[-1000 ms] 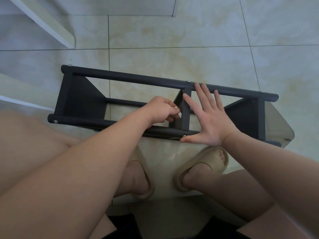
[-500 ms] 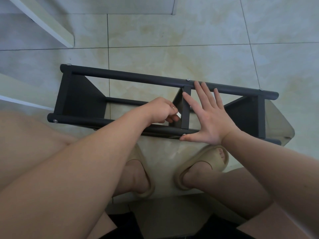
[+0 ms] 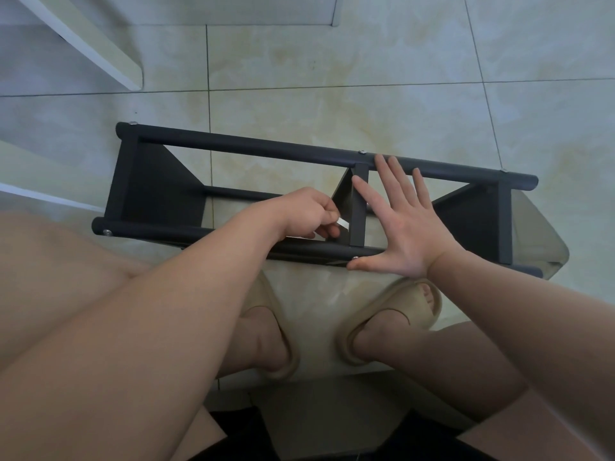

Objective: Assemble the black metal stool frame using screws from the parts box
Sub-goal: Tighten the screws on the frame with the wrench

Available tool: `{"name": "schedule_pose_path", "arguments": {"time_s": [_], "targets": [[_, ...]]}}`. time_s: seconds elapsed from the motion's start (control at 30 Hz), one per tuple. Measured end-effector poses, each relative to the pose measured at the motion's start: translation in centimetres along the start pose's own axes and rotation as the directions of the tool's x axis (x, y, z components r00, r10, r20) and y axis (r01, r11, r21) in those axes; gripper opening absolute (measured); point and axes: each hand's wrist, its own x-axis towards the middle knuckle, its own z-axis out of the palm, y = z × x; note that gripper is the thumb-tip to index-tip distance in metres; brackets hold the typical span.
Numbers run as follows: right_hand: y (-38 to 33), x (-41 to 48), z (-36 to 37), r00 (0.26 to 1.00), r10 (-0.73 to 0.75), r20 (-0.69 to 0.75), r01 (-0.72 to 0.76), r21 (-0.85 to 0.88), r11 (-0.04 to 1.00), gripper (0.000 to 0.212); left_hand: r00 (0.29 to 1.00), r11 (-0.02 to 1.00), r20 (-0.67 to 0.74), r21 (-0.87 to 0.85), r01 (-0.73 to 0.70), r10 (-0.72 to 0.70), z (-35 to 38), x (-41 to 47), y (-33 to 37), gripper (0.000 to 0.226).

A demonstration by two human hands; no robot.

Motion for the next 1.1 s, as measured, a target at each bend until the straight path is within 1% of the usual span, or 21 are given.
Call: {"name": "schedule_pose_path", "arguments": {"time_s": [0.13,0.4,0.67,0.83,0.9,0.97,1.03,1.1], "targets": [[0.00,-0.01,-0.01,1.000,-0.001,-0.003,0.001,0.006,1.000,0.124,1.000,0.999,0.004,0.042,-0.013,0.013,-0.09,0.09,-0.18,0.025],[0.05,0.03,0.03,1.000,-0.004,-0.009,0.004,0.009,1.000,0.124,0.999,0.982,0.021,0.185,-0.042,0.038,-0.29,-0.15,-0.34,0.023],[0.03,-0.04,0.09,1.000,-0.006,-0.017,0.006,0.008,1.000,0.124,0.999,0.957,0.020,0.290,-0.033,0.028,-0.30,0.02,-0.61,0.026],[-0.01,-0.03,0.05,1.000,-0.004,-0.010,0.004,0.007,1.000,0.124,0.998,0.942,0.059,0.335,-0.025,0.005,-0.23,-0.13,-0.39,0.027],[-0.03,-0.05,-0.02,1.000,-0.005,-0.010,0.005,0.009,1.000,0.124,1.000,0.946,0.029,0.324,-0.010,0.000,-0.44,-0.30,-0.34,0.027],[-0.03,-0.07,-0.11,1.000,-0.006,-0.012,0.006,0.009,1.000,0.123,0.999,0.948,-0.048,0.320,0.003,0.013,-0.74,-0.33,-0.52,0.023],[-0.04,-0.06,-0.18,1.000,-0.008,-0.011,0.008,0.013,1.000,0.123,0.990,0.936,-0.134,0.351,0.006,0.044,-0.76,-0.47,-0.82,0.018],[-0.07,-0.06,-0.24,1.000,-0.007,-0.007,0.007,0.016,1.000,0.123,0.983,0.916,-0.162,0.401,-0.011,0.083,-0.45,-0.66,-0.92,0.022]]}}
